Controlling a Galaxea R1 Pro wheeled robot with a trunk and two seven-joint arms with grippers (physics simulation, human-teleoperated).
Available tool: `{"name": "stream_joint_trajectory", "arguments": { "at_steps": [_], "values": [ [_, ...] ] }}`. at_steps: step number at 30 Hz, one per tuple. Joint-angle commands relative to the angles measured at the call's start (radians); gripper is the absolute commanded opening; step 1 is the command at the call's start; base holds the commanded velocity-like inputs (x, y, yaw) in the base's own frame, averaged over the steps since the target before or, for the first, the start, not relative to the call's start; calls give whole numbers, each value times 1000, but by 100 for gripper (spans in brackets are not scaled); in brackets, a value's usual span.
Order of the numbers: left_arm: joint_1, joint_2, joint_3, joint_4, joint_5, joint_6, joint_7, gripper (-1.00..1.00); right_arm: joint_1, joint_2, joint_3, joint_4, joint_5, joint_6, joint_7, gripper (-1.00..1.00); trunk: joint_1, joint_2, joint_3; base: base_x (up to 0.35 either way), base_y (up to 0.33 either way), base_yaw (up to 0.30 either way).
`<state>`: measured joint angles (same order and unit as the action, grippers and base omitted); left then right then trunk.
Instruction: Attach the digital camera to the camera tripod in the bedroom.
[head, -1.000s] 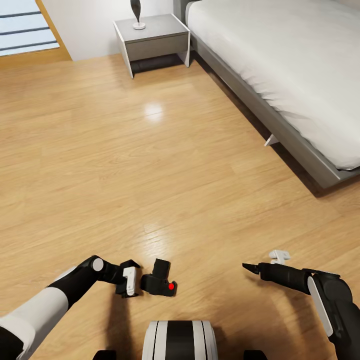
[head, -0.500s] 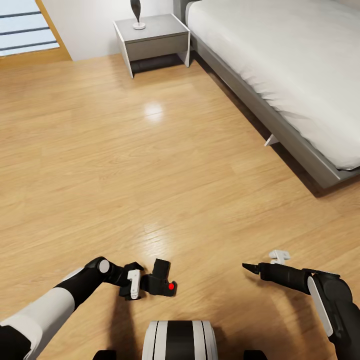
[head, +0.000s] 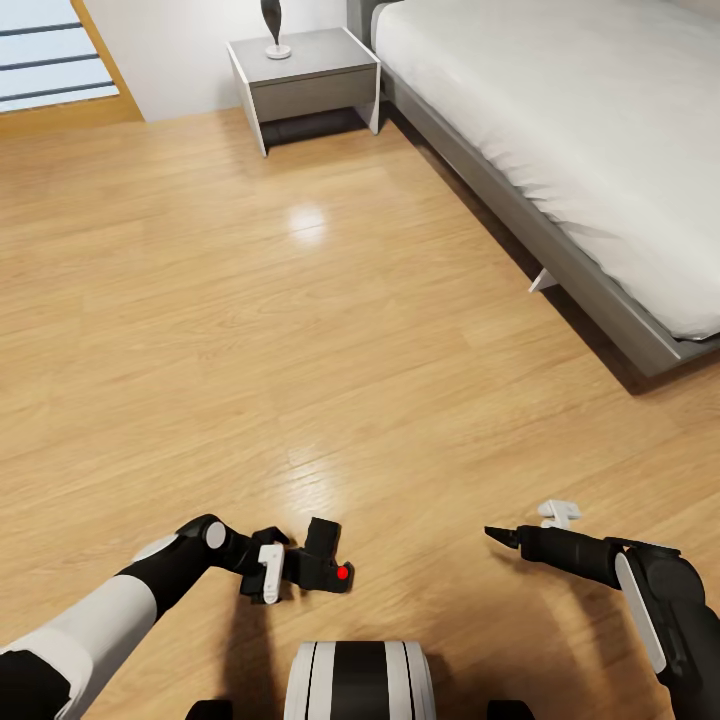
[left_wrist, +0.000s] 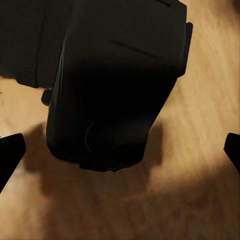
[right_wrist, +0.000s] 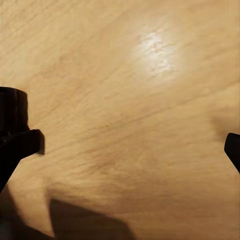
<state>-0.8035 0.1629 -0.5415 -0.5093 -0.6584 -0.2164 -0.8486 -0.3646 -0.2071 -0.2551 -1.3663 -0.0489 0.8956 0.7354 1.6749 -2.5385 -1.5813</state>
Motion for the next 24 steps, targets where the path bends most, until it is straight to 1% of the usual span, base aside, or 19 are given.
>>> {"name": "stream_joint_trajectory", "arguments": {
  "at_steps": [1,18,22,24],
  "values": [
    [0,1,-3,-2,-7,-6,3,100,0,0,-1,0,-5,8,0,100,0,0,-1,0,0,0],
    [0,0,-3,-1,-12,-6,16,100,0,0,-1,0,-3,8,1,100,0,0,-1,0,0,0],
    [0,-1,-4,-1,-15,-5,33,100,0,0,-1,0,-3,8,1,100,0,0,-1,0,0,0],
    [0,-1,-4,-1,-24,-5,50,100,0,0,-1,0,-3,8,1,100,0,0,-1,0,0,0]
  ]
}}
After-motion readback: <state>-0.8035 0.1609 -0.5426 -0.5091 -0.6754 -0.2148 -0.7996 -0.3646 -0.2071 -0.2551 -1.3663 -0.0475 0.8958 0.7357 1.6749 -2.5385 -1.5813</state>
